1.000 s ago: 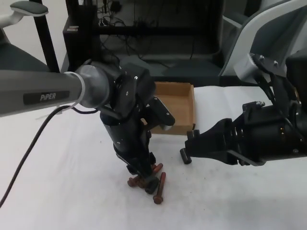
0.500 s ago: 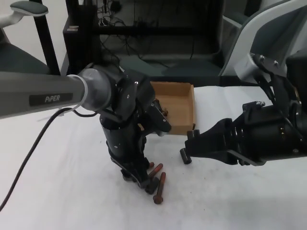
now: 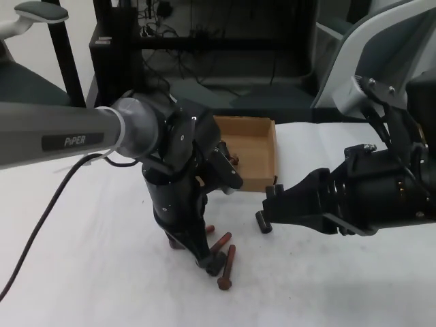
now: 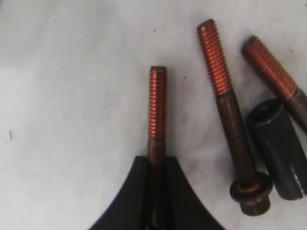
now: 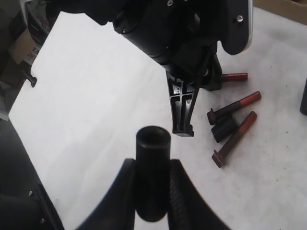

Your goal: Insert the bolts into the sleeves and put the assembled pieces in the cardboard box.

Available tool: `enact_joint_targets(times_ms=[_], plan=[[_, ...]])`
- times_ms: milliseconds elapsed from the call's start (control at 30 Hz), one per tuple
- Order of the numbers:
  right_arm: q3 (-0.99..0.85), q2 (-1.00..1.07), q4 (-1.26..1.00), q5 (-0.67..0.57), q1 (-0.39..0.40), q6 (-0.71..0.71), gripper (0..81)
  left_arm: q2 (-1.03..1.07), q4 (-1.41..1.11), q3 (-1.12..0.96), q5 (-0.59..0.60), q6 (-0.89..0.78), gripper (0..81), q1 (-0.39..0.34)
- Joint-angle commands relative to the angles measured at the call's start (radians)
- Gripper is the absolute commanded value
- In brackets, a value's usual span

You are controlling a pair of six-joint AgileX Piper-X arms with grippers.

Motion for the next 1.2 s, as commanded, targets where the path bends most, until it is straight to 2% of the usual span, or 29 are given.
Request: enact_joint_targets(times_ms=[0,200,400,467,500,567,633,833,1000,1167], plan=[[-0.002,-0.010,-0.012,-0.014,-0.004,-0.008,0.4,-0.002,0.003,-0.003,-0.028,0.000,1.5,0.002],[-0.002,-0.010,-0.012,-0.014,-0.004,-0.008,0.4,-0.017,0.012,-0.003,-0.114,0.054,1.7,0.002],[-0.002,-0.013,-0.012,-0.015,-0.004,-0.016,0.4,-0.080,0.038,-0.003,-0.104,0.256,1.7,0.002],[-0.002,-0.013,-0.012,-0.015,-0.004,-0.019,0.4,-0.105,0.093,-0.003,-0.032,0.397,1.7,0.005],[-0.002,-0.013,-0.012,-0.021,-0.004,-0.026,0.4,-0.119,0.132,-0.003,0.047,0.455,1.7,0.011],[-0.002,-0.013,-0.012,-0.032,-0.004,-0.047,0.4,-0.141,0.207,-0.003,0.162,0.519,1.7,0.023],[-0.002,-0.013,-0.012,-0.032,-0.004,-0.055,0.4,-0.163,0.292,-0.003,0.228,0.586,1.7,0.038],[-0.002,-0.013,-0.020,-0.032,-0.004,-0.158,0.4,-0.211,0.439,-0.003,0.278,0.874,1.7,0.047],[-0.002,-0.013,-0.021,-0.032,-0.004,-0.269,0.4,-0.215,0.372,0.001,0.370,1.187,1.7,0.042],[-0.002,-0.013,-0.021,-0.037,-0.004,-0.289,0.4,-0.215,0.304,0.003,0.390,1.418,1.7,0.015]])
